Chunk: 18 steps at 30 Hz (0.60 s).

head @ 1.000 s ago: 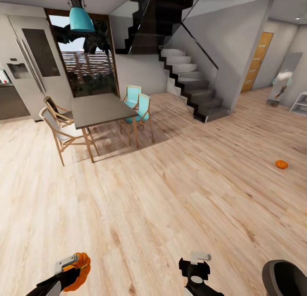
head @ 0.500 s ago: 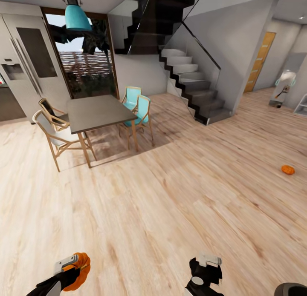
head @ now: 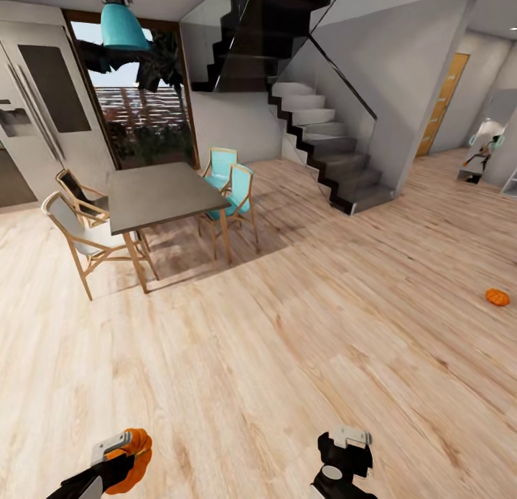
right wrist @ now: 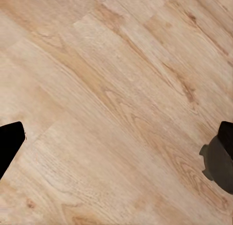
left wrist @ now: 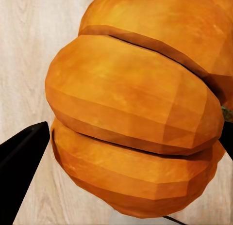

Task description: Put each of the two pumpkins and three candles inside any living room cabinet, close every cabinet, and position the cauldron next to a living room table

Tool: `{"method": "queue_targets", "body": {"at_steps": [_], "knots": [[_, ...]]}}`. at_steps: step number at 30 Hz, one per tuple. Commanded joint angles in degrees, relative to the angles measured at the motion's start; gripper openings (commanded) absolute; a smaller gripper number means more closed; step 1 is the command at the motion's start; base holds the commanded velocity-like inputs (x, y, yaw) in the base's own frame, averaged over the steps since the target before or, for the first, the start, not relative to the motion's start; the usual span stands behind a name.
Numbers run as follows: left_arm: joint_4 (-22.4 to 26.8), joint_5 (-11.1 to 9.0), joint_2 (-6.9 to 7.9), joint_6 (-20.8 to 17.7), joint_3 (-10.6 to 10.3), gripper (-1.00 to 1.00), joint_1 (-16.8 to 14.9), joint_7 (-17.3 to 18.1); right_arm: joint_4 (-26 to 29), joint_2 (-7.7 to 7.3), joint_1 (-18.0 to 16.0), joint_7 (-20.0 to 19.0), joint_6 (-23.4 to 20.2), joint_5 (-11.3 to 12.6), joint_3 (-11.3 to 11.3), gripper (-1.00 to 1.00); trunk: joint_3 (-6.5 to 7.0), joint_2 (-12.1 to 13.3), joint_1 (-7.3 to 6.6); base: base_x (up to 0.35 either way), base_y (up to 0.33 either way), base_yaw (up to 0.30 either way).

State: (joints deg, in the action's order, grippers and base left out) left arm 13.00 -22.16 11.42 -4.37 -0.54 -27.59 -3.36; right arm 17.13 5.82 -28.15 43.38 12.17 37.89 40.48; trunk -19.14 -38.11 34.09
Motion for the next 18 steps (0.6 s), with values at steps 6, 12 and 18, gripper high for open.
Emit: {"method": "queue_targets", "body": {"at_steps": [6, 12, 18], "knots": [[0.2, -0.2, 0.01, -0.4, -0.1, -1.0, 0.0, -0.4, -0.5, -0.1, -0.1, -8.2, -0.4, 0.9, 0.3, 1.0, -0.07, -0.1, 0.05, 0.331, 0.0, 0.0], [0.2, -0.2, 0.01, -0.4, -0.1, -1.0, 0.0, -0.4, -0.6, -0.05, -0.1, -10.1, -0.5, 2.9, 0.4, 1.0, -0.07, -0.1, 0.05, 0.332, 0.0, 0.0], [0.2, -0.2, 0.01, -0.4, -0.1, -1.0, 0.0, -0.4, -0.5, -0.09, -0.1, -10.3, -0.5, 3.1, 0.4, 1.0, -0.07, -0.1, 0.05, 0.332, 0.0, 0.0]]}}
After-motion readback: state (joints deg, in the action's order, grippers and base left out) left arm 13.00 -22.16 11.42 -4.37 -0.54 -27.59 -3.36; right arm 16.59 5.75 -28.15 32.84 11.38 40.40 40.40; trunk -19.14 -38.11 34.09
